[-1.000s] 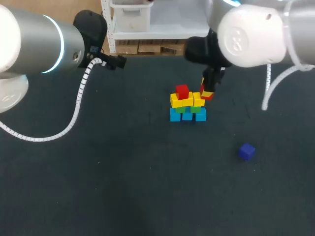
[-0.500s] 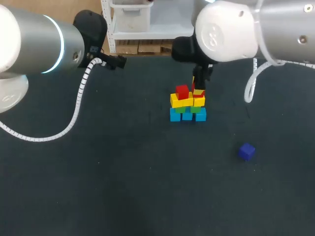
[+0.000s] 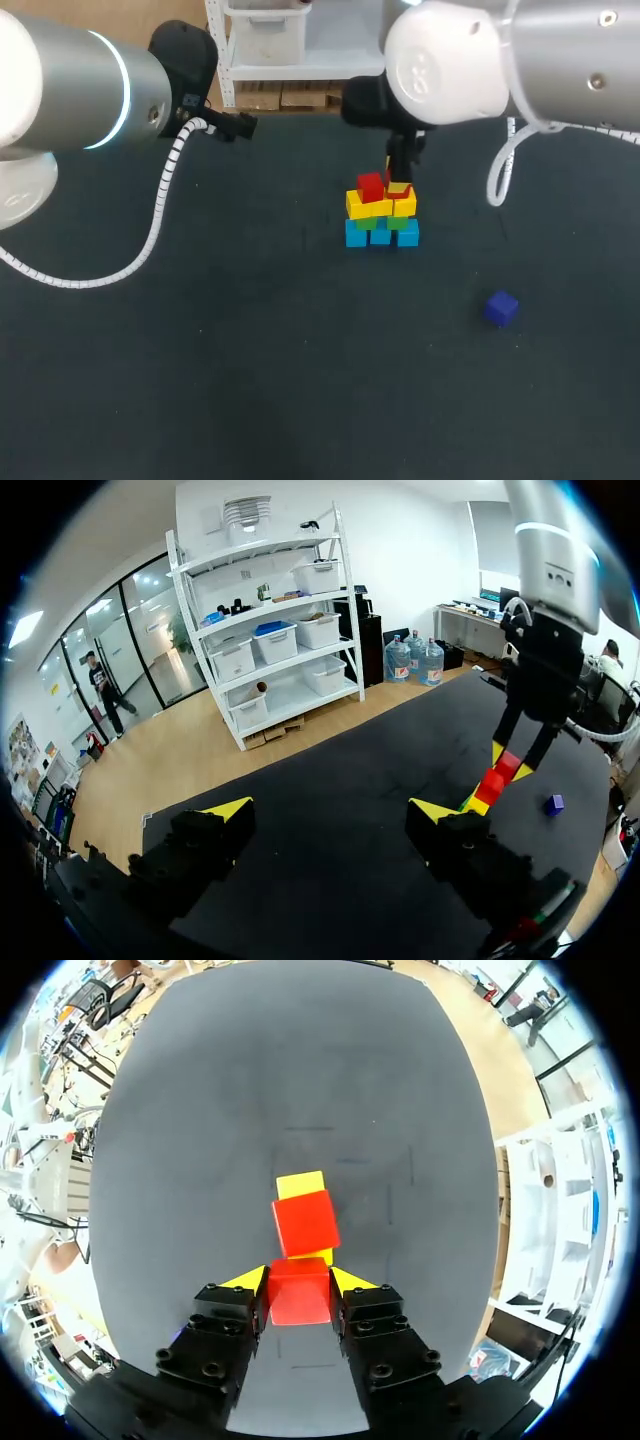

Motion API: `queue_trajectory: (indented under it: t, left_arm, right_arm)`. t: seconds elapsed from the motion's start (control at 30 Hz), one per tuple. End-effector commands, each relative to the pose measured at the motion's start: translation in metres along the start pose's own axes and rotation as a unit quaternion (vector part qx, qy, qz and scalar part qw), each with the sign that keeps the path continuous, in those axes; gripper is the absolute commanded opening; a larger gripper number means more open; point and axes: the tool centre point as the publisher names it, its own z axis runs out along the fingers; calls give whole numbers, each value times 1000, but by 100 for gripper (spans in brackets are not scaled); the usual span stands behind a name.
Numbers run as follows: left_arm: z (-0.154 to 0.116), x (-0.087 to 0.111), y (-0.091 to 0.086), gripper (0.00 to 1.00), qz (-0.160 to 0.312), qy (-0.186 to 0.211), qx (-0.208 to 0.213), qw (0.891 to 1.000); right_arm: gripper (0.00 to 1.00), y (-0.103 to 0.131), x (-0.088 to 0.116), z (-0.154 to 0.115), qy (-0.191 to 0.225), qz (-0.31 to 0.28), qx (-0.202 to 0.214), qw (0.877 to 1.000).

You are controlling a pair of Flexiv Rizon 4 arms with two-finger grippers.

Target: Place the blue cubes, place green cubes on the blue cubes, place the yellow cubes on the green cubes, then place the red cubes on the yellow cubes, and place purple cube on the red cubes.

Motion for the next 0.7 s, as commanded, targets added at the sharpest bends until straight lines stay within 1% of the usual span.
queue_trajectory:
  t: [0.03, 0.6, 0.67, 0.7]
  left_arm:
    - [1, -1, 1, 100, 0, 0, 2, 1000]
    - [1, -1, 1, 100, 0, 0, 2, 1000]
    - [1, -1, 1, 100, 0, 0, 2, 1000]
    - [1, -1, 1, 100, 0, 0, 2, 1000]
  right_arm:
    - [0, -5, -4, 3, 3, 0, 0, 1000]
    - [0, -11, -1, 9, 9, 9, 8, 1000]
    - [4, -11, -1, 10, 9, 10, 8, 1000]
    - [9, -11, -1, 10, 9, 11, 8, 1000]
